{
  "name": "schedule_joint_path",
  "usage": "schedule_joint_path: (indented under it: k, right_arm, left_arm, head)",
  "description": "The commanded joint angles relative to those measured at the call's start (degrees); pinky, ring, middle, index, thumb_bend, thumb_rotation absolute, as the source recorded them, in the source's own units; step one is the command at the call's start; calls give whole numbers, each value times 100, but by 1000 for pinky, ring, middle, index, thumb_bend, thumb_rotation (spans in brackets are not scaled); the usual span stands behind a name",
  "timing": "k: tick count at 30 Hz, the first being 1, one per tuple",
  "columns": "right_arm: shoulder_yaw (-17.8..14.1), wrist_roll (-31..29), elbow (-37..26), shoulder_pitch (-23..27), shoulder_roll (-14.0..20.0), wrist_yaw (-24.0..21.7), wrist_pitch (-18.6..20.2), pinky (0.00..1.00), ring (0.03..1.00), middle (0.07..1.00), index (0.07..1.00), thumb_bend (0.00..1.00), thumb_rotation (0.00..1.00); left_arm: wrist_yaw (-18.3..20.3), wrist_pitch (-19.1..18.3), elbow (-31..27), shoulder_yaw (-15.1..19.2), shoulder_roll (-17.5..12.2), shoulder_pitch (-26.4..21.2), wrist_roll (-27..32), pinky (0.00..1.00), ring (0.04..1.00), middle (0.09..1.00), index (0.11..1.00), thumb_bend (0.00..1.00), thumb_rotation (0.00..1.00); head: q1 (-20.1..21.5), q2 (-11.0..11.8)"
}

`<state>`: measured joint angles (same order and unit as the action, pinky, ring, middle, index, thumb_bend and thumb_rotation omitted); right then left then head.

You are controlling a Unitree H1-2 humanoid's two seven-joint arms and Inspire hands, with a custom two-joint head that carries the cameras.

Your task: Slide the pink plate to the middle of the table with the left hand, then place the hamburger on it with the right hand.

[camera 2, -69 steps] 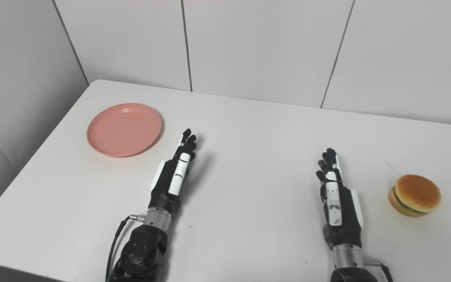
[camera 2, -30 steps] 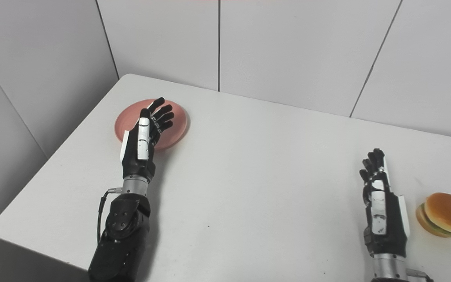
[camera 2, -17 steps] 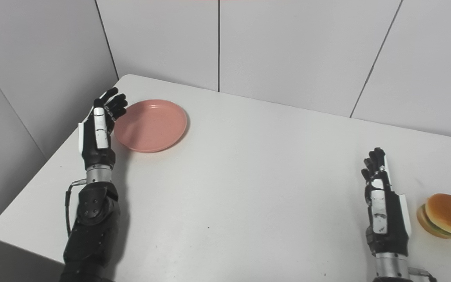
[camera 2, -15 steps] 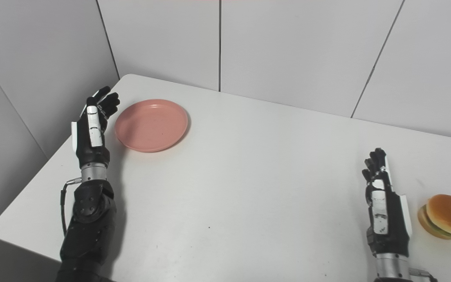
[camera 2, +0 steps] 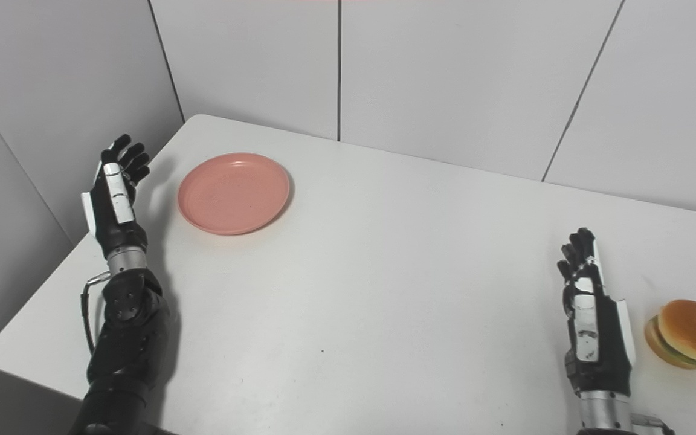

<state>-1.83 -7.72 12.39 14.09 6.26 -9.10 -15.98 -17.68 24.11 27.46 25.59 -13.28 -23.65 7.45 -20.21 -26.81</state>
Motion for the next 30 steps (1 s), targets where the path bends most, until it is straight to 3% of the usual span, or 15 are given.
schedule_joint_path:
  k: [1,6,9,16,21,30]
  right_arm:
    - [-17,-46,629,-634,-6,-59,-120,1000,1000,1000,1000,479,1000]
    - [-45,-159,587,-665,3,-115,-127,1000,1000,1000,1000,461,1000]
    - [-51,-162,544,-687,6,-85,-93,1000,1000,1000,1000,465,999]
    - [-30,-73,464,-729,15,-30,-88,1000,1000,1000,1000,453,1000]
    - [-32,-45,450,-726,6,-19,-84,1000,1000,1000,1000,449,1000]
    - [-17,-77,305,-783,15,-55,21,1000,1000,1000,1000,491,989]
  left_arm:
    - [4,225,93,-43,-136,-257,-24,769,770,770,759,723,1000]
    - [163,158,411,-183,-275,-304,-24,904,863,854,837,711,1000]
    - [191,146,446,-280,-308,-318,-24,934,878,870,853,711,1000]
    - [417,-241,446,-399,-330,-362,170,951,931,924,911,715,1000]
    - [561,-254,623,-478,-370,-406,232,960,923,914,898,704,1000]
    - [839,-1023,372,-688,-270,-369,384,913,917,911,905,675,1000]
  head:
    - [-6,-11]
    - [-16,-36]
    - [-31,-65]
    - [-36,-92]
    - [-31,-91]
    - [5,-124]
